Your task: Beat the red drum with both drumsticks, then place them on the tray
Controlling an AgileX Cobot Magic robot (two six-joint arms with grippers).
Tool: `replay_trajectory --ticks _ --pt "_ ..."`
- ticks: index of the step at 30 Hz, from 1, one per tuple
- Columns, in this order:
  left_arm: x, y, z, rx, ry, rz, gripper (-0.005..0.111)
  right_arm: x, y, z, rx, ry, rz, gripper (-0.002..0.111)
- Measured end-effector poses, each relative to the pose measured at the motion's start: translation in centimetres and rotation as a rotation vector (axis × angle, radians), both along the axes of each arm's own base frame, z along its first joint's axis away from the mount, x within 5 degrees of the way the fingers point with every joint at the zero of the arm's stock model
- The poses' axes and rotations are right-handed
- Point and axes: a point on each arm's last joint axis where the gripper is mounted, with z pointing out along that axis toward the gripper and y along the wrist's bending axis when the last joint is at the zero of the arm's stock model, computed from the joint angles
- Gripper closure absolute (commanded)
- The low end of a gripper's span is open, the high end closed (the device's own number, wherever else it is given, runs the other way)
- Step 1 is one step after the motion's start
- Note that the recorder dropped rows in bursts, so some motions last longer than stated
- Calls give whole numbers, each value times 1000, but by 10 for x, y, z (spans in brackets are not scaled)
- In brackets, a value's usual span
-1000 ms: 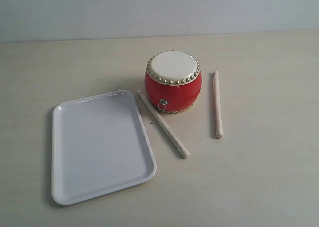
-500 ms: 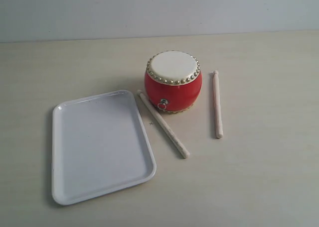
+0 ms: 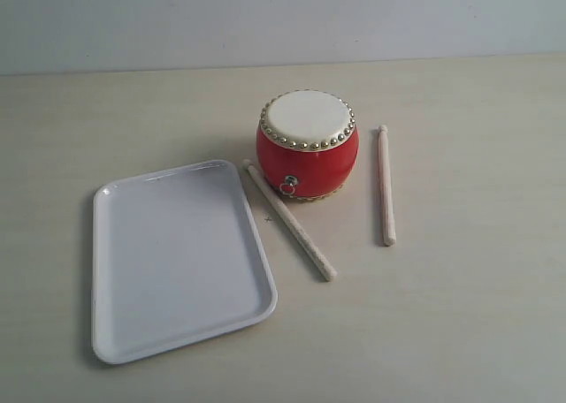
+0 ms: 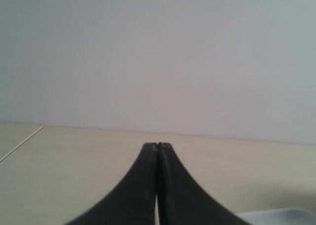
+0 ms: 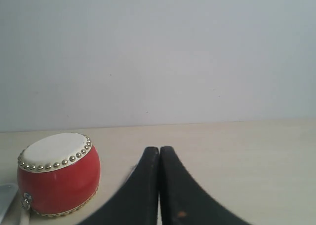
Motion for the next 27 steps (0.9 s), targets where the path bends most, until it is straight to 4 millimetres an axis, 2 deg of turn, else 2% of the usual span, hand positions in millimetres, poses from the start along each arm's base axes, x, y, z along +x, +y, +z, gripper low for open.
replay_trajectory --ticks 3,7,11,14,16,20,27 --pt "-1 0 8 -113 -92 -10 107 0 0 0 0 0 0 108" --pt "-2 0 17 -173 -198 -24 107 0 0 0 1 -5 0 108" --pt "-7 0 30 -368 -354 -82 107 0 0 8 46 -86 -1 108" --pt "-8 0 32 -419 -383 -100 107 -2 -3 20 343 -177 8 108" --pt "-8 0 33 -523 -396 -128 107 -3 -5 26 498 -225 13 108" --pt "-8 0 34 -613 -400 -151 107 -4 -6 29 557 -247 16 108" --pt "-7 0 32 -586 -381 -137 107 -5 -10 32 712 -279 22 108"
